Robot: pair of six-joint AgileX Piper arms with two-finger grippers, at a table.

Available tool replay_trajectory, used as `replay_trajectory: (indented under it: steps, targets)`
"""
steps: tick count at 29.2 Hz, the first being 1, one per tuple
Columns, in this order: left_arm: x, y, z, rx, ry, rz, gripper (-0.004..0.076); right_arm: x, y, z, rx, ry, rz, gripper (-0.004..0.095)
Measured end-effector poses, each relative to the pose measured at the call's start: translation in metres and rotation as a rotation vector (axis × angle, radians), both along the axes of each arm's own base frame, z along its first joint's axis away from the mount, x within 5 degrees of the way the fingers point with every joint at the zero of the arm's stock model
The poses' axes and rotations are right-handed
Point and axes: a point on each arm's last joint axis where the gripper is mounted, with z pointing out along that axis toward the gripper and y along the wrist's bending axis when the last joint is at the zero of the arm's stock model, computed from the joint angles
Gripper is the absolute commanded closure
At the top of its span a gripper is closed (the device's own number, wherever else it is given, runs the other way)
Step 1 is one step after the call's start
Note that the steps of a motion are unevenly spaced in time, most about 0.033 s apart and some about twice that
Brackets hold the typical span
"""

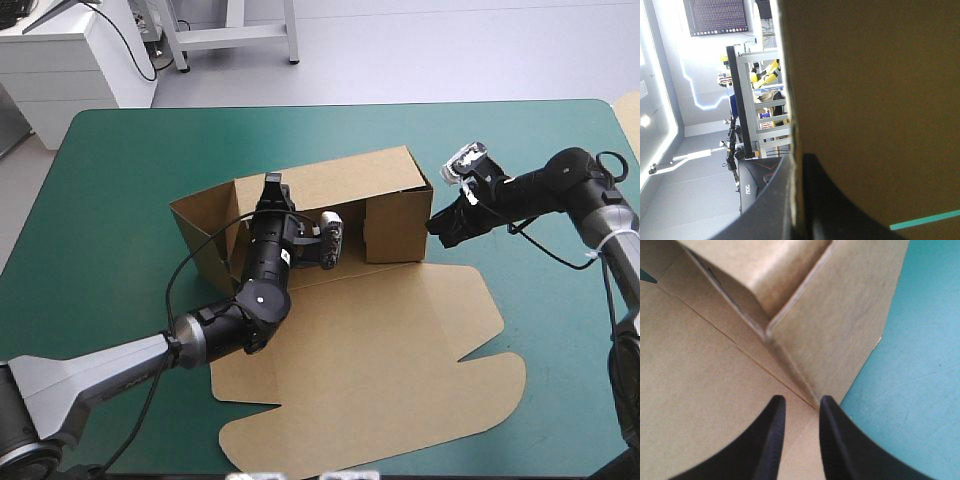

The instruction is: Fold the box

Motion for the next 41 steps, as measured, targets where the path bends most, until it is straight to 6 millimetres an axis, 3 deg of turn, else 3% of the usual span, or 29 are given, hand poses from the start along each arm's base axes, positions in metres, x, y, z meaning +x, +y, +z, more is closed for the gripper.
replay_trajectory:
  steps: [3, 6, 10, 19, 27, 32, 36, 38, 39, 40, 41]
  targets:
    - [0.0, 0.0, 0.0, -0.001, 0.0, 0.0, 0.0731, 0.001, 0.0, 0.0, -0.003, -0.009, 0.0, 0.027]
    - [0.0, 0.0, 0.0, -0.004, 0.001, 0.001, 0.0731, 0.003, -0.001, 0.001, -0.008, -0.031, -0.018, 0.02]
    - [0.0, 0.0, 0.0, -0.007, 0.001, 0.002, 0.0731, 0.006, 0.005, 0.001, -0.004, -0.048, -0.045, 0.021]
    - [0.0, 0.0, 0.0, -0.008, 0.002, 0.002, 0.0731, 0.007, 0.044, 0.0, -0.011, -0.078, -0.115, 0.0212]
    - [0.0, 0.0, 0.0, -0.008, 0.0, 0.001, 0.0731, 0.002, 0.052, -0.018, -0.036, -0.121, -0.223, 0.0229]
    - [0.0, 0.0, 0.0, -0.009, 0.0, 0.004, 0.0731, -0.011, 0.057, -0.032, -0.054, -0.218, -0.299, 0.0345]
    - [0.0, 0.0, 0.0, -0.01, 0.0, 0.005, 0.0731, -0.02, 0.063, -0.037, -0.059, -0.267, -0.309, 0.0506]
    - [0.0, 0.0, 0.0, -0.011, 0.0, 0.005, 0.0731, -0.021, 0.065, -0.034, -0.051, -0.284, -0.31, 0.0665]
    - [0.0, 0.0, 0.0, -0.01, -0.001, 0.006, 0.0731, -0.021, 0.065, -0.033, -0.049, -0.291, -0.314, 0.0856]
    - [0.0, 0.001, 0.0, -0.011, -0.002, 0.011, 0.0731, -0.02, 0.064, -0.033, -0.049, -0.303, -0.322, 0.0932]
    - [0.0, 0.001, 0.001, -0.011, -0.002, 0.014, 0.0731, -0.02, 0.064, -0.033, -0.05, -0.308, -0.325, 0.0928]
